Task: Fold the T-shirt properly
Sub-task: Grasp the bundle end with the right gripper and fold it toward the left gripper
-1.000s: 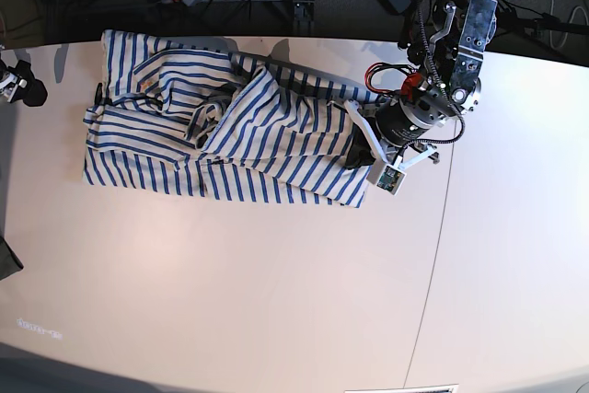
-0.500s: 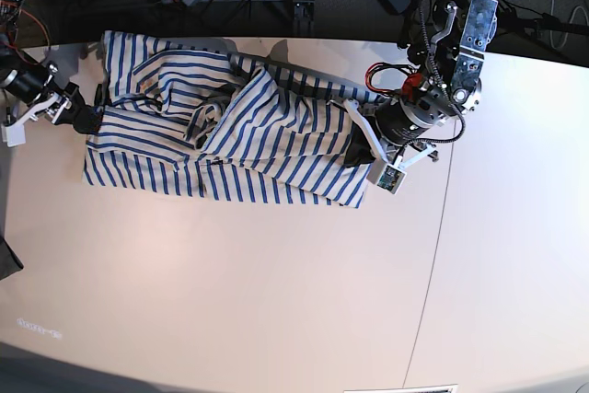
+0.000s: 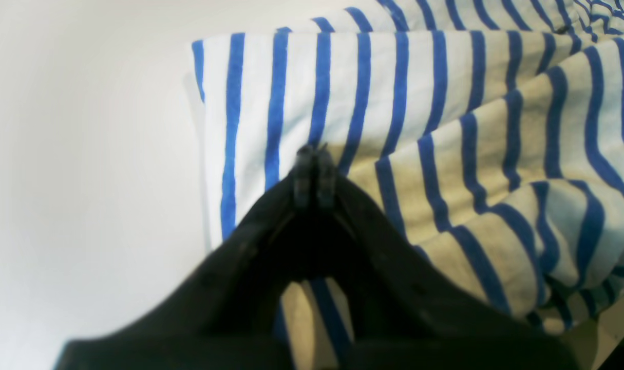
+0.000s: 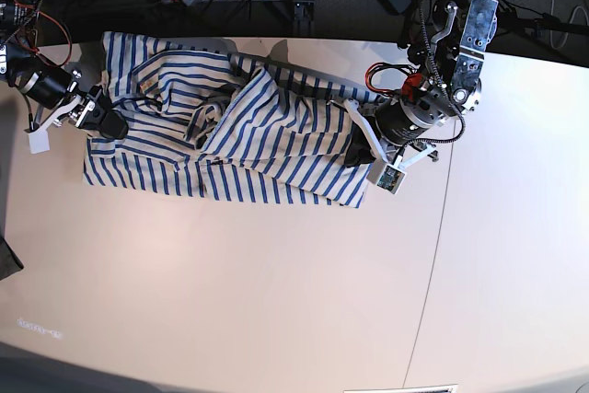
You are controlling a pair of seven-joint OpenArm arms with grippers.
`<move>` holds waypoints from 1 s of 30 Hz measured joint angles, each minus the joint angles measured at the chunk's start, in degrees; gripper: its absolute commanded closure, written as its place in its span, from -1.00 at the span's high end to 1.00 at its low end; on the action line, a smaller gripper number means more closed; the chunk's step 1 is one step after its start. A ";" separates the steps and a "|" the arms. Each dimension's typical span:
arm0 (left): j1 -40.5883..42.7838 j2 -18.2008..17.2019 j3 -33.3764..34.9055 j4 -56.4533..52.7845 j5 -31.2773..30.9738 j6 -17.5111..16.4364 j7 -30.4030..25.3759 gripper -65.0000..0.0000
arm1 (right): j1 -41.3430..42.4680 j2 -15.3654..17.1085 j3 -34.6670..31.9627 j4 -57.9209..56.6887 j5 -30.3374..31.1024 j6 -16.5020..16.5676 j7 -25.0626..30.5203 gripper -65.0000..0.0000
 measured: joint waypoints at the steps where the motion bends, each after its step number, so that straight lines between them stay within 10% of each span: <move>1: 0.00 0.00 0.00 0.00 0.00 0.00 0.00 -1.00 | 0.04 -0.02 -0.39 0.00 0.04 0.00 0.04 0.25; 5: 0.00 0.00 0.00 0.00 -0.02 0.00 0.00 -1.00 | -0.04 -0.17 -1.09 0.00 -0.20 0.09 -0.26 0.01; 11: -0.02 0.00 0.00 0.00 -0.50 0.00 0.15 -1.00 | -0.22 -0.37 -1.27 -0.07 -3.93 0.07 -0.35 -1.00; 30: -3.63 -0.02 -0.07 0.00 -7.43 -3.85 2.82 -1.00 | -1.66 2.43 11.93 -0.72 -19.89 1.88 7.89 -1.00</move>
